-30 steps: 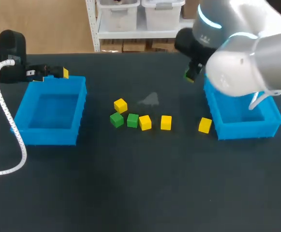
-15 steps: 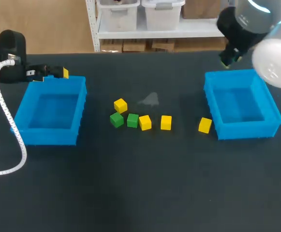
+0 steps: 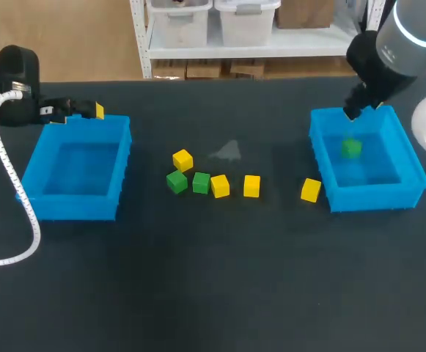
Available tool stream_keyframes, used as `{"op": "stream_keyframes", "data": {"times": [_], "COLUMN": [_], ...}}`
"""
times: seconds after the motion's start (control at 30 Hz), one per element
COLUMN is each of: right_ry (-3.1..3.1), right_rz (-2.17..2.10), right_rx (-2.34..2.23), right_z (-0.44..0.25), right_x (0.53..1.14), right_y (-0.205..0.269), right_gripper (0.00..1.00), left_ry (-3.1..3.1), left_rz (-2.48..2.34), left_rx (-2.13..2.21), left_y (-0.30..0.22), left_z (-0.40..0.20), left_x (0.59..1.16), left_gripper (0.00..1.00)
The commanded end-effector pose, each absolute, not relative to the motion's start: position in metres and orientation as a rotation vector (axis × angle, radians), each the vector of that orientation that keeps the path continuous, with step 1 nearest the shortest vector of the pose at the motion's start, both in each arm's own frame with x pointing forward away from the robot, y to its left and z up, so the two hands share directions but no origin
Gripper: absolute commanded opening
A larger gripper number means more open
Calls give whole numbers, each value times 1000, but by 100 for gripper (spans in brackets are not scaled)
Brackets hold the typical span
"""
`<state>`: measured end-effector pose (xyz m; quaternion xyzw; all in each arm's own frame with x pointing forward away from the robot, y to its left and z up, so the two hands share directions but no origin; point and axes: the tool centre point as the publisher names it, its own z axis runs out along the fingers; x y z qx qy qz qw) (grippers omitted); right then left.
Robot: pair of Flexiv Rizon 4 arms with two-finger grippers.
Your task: Put the green cubes in the right bin and the yellow cubes in the left bin.
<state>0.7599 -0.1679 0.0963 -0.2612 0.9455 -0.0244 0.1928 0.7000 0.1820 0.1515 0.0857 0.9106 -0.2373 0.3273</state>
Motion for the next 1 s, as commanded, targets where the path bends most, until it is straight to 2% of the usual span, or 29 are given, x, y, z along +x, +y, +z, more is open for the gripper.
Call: {"op": "stream_keyframes", "data": {"times": [0.03,0.13,0.5,0.7,1.0], "right_ry": [2620,2580,2407,2297,2250], "right_rz": [-80,-90,-14,28,61], "right_rx": [-739,-790,-1137,-1415,-1641], "right_z": [108,121,148,136,104], "right_x": [759,761,756,734,710], "right_y": [-160,-145,-31,23,68], "right_gripper": [100,100,100,100,100], "left_ry": [2376,2376,2376,2376,2376], "left_rz": [-634,-634,-634,-634,-634], "left_rx": [230,230,230,230,230], "left_y": [184,184,184,184,184], "left_z": [150,150,150,150,150], "left_x": [700,700,700,700,700], "left_gripper": [100,100,100,100,100]}}
